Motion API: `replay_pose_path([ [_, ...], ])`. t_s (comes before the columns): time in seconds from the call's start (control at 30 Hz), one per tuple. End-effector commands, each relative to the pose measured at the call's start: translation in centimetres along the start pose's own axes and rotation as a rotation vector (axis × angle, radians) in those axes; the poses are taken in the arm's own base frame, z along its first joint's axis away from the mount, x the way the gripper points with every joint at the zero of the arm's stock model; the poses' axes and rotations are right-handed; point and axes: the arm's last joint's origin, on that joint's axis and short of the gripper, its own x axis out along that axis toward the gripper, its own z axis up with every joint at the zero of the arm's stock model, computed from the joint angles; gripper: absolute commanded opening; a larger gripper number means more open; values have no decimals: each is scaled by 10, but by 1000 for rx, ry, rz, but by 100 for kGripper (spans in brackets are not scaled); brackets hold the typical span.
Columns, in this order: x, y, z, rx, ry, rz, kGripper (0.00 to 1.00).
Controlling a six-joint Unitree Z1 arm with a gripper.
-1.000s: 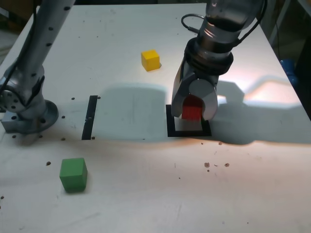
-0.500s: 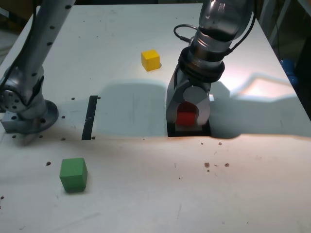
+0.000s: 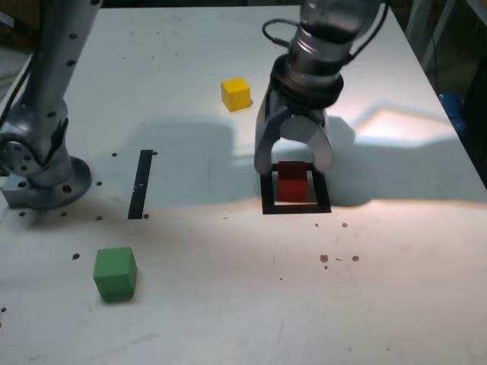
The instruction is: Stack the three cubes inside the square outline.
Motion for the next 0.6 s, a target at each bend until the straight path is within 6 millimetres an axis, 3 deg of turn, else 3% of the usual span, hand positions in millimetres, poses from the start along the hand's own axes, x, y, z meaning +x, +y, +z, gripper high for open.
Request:
replay_pose_path([
  [0.0, -3, 8, -7, -21, 5, 3, 100],
  [0.57, 1, 117, -68, -195, 44, -30, 100],
])
